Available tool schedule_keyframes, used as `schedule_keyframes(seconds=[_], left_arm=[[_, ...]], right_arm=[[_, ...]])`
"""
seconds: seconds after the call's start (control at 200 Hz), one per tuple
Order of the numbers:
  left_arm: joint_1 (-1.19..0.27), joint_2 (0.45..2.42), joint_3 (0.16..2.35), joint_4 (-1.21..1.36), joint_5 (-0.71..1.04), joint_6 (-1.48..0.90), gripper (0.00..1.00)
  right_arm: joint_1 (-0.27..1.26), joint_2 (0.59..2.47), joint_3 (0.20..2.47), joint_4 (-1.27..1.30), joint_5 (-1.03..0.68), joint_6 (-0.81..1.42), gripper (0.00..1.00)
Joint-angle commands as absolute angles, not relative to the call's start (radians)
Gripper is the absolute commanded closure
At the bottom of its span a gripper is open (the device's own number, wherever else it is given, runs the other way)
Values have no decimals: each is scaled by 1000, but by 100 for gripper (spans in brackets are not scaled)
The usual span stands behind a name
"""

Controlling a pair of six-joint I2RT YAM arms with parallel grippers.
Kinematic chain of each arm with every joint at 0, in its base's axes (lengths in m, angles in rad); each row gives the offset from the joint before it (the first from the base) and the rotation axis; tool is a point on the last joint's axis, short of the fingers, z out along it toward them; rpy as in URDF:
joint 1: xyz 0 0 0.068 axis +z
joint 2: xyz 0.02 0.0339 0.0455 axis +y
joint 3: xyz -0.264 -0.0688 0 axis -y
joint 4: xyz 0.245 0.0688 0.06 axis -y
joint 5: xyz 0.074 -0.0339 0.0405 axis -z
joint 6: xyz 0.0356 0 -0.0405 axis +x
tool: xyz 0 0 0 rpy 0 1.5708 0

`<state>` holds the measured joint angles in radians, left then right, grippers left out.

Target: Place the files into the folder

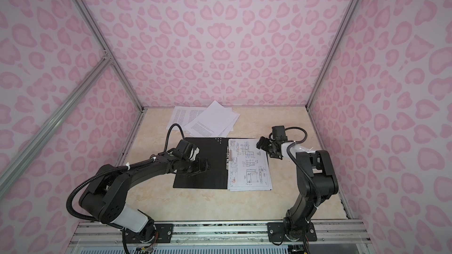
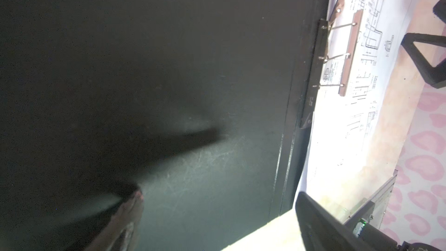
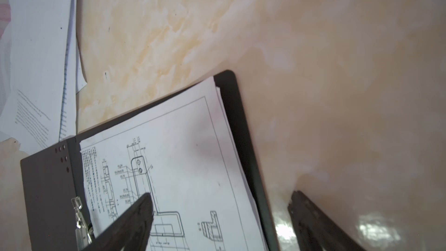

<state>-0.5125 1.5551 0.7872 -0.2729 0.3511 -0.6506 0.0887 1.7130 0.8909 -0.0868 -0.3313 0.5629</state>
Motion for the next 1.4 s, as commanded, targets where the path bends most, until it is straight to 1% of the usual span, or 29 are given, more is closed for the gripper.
schedule_keyframes(seconds=[0.0, 0.14, 0.34, 0.51, 0.595, 0.685, 0.795, 0.915, 1.025, 1.13, 1.2, 1.335, 1.4], left_arm=[[-532, 1547, 743, -350, 360, -648, 0], [-559, 1538, 689, -337, 350, -666, 0], [-623, 1438, 615, -338, 312, -720, 0], [-680, 1341, 543, -352, 293, -793, 0], [-690, 1290, 522, -372, 287, -817, 0], [-685, 1235, 563, -438, 231, -812, 0], [-643, 1192, 696, -540, 189, -794, 0], [-529, 1168, 827, -544, 220, -783, 0], [-402, 1250, 948, -499, 278, -758, 0], [-307, 1393, 1081, -460, 291, -733, 0], [-246, 1516, 1177, -446, 289, -730, 0], [-139, 1767, 1354, -400, 355, -735, 16], [-103, 1884, 1466, -411, 355, -706, 20]], right_arm=[[103, 1682, 808, -53, -391, 607, 10], [130, 1612, 700, -6, -422, 647, 10], [169, 1479, 536, 51, -440, 703, 9], [225, 1407, 469, 55, -443, 742, 9], [260, 1375, 454, 40, -413, 760, 9], [263, 1343, 455, 14, -364, 761, 9], [225, 1310, 497, -64, -294, 728, 9], [185, 1307, 570, -96, -304, 672, 8], [204, 1364, 673, -120, -357, 621, 9], [240, 1461, 787, -103, -434, 590, 10], [272, 1536, 876, -111, -453, 575, 10], [328, 1705, 1055, -100, -493, 575, 13], [345, 1794, 1145, -102, -514, 578, 14]])
